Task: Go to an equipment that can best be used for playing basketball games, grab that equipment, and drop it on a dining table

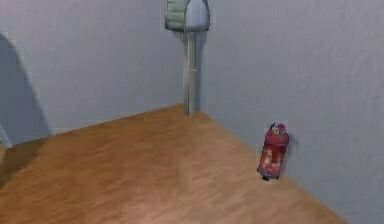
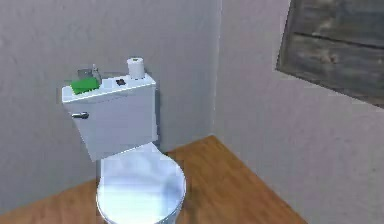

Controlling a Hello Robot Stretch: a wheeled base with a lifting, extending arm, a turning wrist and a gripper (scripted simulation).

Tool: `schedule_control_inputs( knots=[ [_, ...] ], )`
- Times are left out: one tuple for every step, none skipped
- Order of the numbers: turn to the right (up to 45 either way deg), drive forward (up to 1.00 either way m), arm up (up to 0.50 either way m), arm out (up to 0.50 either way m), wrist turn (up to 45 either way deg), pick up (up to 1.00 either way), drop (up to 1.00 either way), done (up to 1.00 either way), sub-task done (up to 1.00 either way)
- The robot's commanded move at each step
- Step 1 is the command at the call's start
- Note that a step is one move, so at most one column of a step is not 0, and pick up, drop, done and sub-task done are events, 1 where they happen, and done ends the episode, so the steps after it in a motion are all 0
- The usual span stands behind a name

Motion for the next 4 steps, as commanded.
schedule_control_inputs(
  knots=[
    [-45.0,0.00,0.00,0.00,0.0,0.00,0.00,0.00,0.00],
    [-24.0,0.00,0.00,0.00,0.0,0.00,0.00,0.00,0.00],
    [0.0,1.00,0.00,0.00,0.0,0.00,0.00,0.00,0.00],
    [0.0,1.00,0.00,0.00,0.0,0.00,0.00,0.00,0.00]
  ],
)
